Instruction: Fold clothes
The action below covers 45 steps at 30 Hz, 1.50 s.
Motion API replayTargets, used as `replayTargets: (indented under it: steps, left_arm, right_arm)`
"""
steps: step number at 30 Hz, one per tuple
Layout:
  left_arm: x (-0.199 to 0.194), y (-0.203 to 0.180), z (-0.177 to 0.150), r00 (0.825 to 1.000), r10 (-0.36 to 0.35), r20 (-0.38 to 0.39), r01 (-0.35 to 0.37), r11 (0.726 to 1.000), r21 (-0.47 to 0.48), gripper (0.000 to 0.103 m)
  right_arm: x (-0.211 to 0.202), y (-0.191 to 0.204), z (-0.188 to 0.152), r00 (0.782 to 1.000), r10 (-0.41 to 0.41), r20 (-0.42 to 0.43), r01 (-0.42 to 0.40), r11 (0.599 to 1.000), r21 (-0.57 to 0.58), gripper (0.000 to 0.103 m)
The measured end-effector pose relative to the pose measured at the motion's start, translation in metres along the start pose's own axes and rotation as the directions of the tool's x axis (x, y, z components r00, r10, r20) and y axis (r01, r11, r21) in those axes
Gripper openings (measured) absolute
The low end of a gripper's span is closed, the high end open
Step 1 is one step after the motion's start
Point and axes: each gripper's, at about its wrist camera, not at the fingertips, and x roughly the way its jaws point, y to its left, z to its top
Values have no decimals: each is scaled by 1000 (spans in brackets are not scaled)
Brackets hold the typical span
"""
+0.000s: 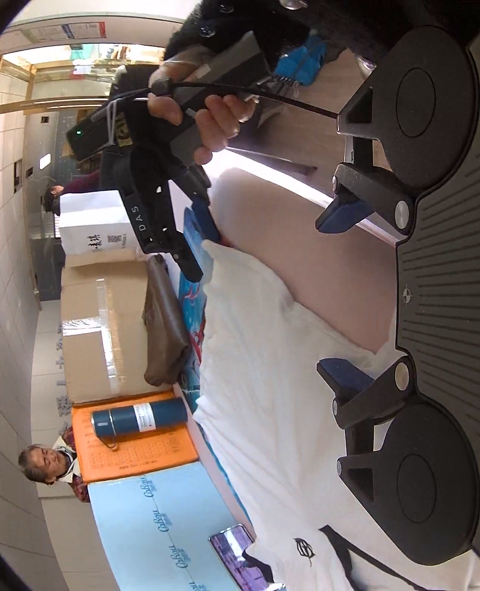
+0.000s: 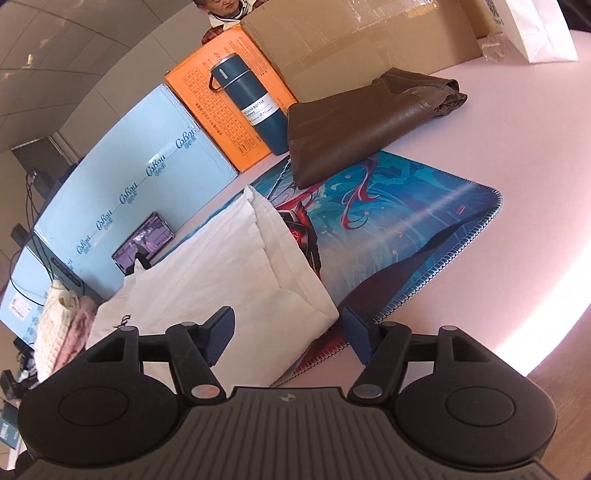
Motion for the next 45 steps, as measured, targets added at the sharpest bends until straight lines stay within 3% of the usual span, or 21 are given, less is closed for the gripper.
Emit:
replayTargets:
  steps: [4, 5, 7, 8, 9, 11, 16, 19, 20, 21, 22, 23, 24, 26, 29, 32, 34, 36, 41, 43, 45]
  left_arm:
    - [-12, 4, -15, 999, 43, 12, -43, 998, -38, 73]
    - [-15, 8, -19, 999, 43, 22, -41, 998, -49, 59]
    - [-23, 19, -26, 998, 42, 45, -38, 995, -89, 35]
    - [-27, 26, -28, 997, 58, 50, -51, 991, -121, 6]
    - [-31, 33, -31, 997, 60, 54, -51, 987, -154, 1]
    - [-41, 43, -31, 997, 18, 75, -2, 979, -206, 1]
    - [-43, 41, -32, 997, -57, 54, 65, 983, -170, 1]
    - [-40, 44, -31, 994, -101, 50, 109, 979, -175, 9]
    - [-42, 45, -28, 987, -147, 70, 157, 973, -168, 24]
    - [-46, 46, -25, 976, -194, 100, 208, 966, -153, 47]
    - [-52, 45, -21, 965, -223, 136, 240, 963, -125, 61]
    - [-58, 44, -16, 954, -242, 177, 260, 962, -87, 82]
    - [-62, 43, -11, 948, -242, 206, 257, 965, -52, 87]
    - [-62, 47, 0, 955, -186, 232, 192, 981, -3, 87]
    - [-43, 56, 13, 978, -8, 210, 5, 1000, 12, 90]
    - [-18, 61, 12, 981, 135, 141, -138, 990, 10, 90]
    - [-3, 64, 10, 974, 206, 94, -207, 978, 8, 90]
    - [4, 64, 5, 980, 186, 73, -186, 983, -1, 90]
    - [10, 69, -4, 987, 156, 50, -154, 988, -27, 90]
    - [12, 71, -5, 987, 155, 47, -154, 988, -34, 90]
    - [13, 72, -5, 987, 155, 46, -153, 987, -41, 90]
  right_arm:
    - [3, 10, -11, 995, -86, 47, 91, 989, -118, 21]
    - [3, 10, -14, 995, -87, 53, 93, 986, -137, 11]
    - [2, 11, -17, 994, -92, 54, 99, 982, -161, 5]
    - [0, 11, -18, 994, -95, 49, 102, 981, -166, 5]
    - [-1, 11, -18, 994, -99, 44, 105, 980, -171, 5]
    - [-5, 12, -20, 994, -106, 34, 110, 977, -181, 5]
    - [-13, 14, -23, 992, -124, 9, 123, 971, -206, 5]
    - [-18, 14, -24, 992, -128, -3, 124, 968, -218, 5]
    - [-18, 12, -23, 992, -125, -4, 121, 968, -220, 8]
    - [-21, 13, -18, 992, -127, 10, 126, 966, -226, 13]
    - [-23, 14, -12, 991, -128, 23, 130, 964, -232, 37]
    - [-25, 14, -7, 991, -129, 37, 135, 962, -238, 59]
    - [-28, 15, -2, 990, -130, 51, 139, 960, -244, 59]
    - [-27, 20, 18, 990, -113, 86, 132, 956, -262, 58]
    - [-6, 26, 47, 999, -16, 49, 29, 966, -258, 58]
    - [26, 34, 62, 999, 45, -27, -51, 959, -279, 46]
    - [47, 41, 64, 995, 57, -76, -79, 946, -314, 46]
    - [69, 46, 63, 989, 67, -129, -109, 930, -351, 46]
    - [102, 43, 61, 982, -2, -190, -68, 931, -360, 35]
    - [100, 49, 56, 981, -3, -194, -79, 906, -416, 31]
    - [97, 58, 48, 985, -35, -167, -57, 856, -514, 19]
